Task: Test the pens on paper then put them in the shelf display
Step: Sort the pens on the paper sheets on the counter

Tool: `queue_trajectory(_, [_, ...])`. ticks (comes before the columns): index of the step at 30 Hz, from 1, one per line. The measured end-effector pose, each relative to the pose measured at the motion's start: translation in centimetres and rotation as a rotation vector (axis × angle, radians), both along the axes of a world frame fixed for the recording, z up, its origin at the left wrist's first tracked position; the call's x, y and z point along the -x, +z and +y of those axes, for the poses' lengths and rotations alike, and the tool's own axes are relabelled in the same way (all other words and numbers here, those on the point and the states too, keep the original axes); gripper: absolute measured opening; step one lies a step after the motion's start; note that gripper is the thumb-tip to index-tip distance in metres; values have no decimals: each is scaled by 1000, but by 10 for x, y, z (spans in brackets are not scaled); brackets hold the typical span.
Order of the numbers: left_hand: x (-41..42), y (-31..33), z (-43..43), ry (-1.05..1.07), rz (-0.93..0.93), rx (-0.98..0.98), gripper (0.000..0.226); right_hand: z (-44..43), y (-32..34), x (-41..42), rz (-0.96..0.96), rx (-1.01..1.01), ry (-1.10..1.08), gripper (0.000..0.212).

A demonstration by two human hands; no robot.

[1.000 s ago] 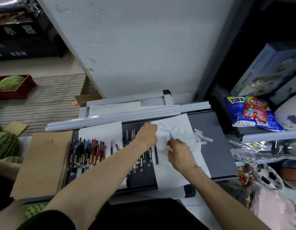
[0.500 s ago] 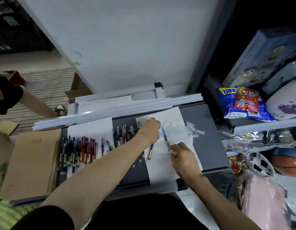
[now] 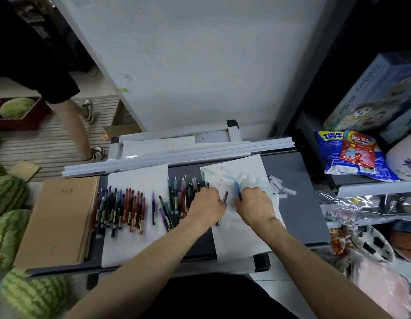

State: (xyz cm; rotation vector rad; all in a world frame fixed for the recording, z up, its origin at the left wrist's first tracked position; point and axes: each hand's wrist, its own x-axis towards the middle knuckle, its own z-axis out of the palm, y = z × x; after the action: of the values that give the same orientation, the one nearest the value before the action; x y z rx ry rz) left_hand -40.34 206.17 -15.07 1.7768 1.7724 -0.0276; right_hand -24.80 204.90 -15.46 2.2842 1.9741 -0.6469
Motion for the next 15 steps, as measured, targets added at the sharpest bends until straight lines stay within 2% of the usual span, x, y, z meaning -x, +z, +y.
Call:
queue_trajectory(4, [-9,0,-3,20,25,33,35,4,-2,2,21,41,-24,19])
queue_trajectory(8, [-8,0,-5,12,14,27,36,-2,-1,-6,184,29,-138,40])
queue_trajectory(10, [-6,2,-6,24,-3,32,31,-7,3,-9,304,18,-230,40])
queue_trajectory(12, [-2,6,-9,100,-128,32,28,-12,8,-11,437,23,-306,32])
queue_trajectory(15, [8,16,-19,327,-465,32,30,-20,17,-9,637,63,-395,36])
